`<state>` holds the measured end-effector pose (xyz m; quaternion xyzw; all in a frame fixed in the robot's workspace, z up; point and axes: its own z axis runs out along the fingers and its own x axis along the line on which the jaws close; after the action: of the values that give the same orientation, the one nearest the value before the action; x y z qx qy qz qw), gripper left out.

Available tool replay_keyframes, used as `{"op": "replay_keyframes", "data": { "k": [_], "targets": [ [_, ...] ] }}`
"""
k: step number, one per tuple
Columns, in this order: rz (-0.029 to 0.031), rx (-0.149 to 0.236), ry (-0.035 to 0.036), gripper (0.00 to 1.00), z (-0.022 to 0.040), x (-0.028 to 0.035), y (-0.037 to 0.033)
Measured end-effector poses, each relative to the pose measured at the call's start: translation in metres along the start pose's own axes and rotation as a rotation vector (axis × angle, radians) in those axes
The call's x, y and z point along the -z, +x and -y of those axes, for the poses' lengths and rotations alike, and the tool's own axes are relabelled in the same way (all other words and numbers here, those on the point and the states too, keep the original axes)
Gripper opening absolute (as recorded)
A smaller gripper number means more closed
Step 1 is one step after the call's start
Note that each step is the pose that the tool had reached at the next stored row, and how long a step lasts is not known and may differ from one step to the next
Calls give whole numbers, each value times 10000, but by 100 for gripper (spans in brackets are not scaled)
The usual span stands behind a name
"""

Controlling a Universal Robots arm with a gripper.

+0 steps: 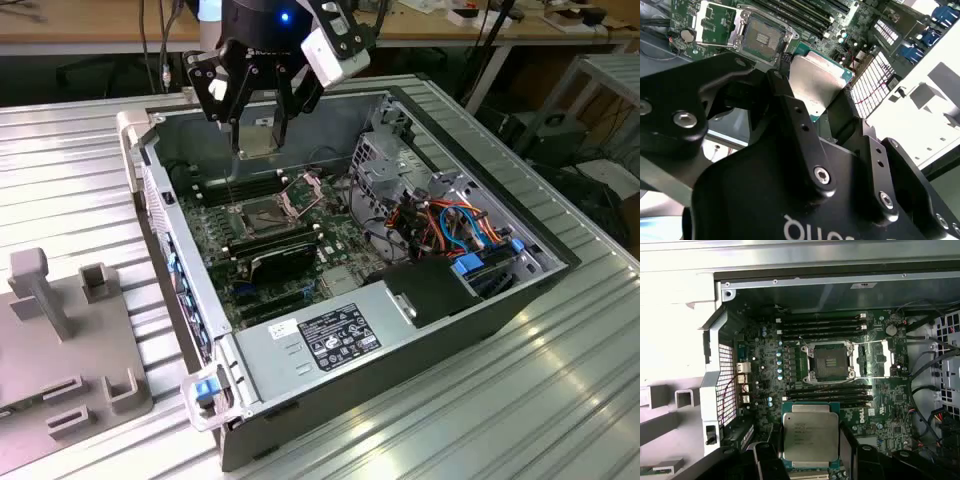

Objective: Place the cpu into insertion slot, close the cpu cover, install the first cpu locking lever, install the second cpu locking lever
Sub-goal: 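Place the cpu into insertion slot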

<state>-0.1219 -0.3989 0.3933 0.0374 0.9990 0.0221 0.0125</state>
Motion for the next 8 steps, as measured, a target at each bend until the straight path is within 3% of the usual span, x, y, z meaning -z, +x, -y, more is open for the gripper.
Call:
{"op": "replay_keyframes", "data": {
  "k": [8],
  "targets": [
    [0, 0, -1, 55, -1, 0, -13]
  ]
}}
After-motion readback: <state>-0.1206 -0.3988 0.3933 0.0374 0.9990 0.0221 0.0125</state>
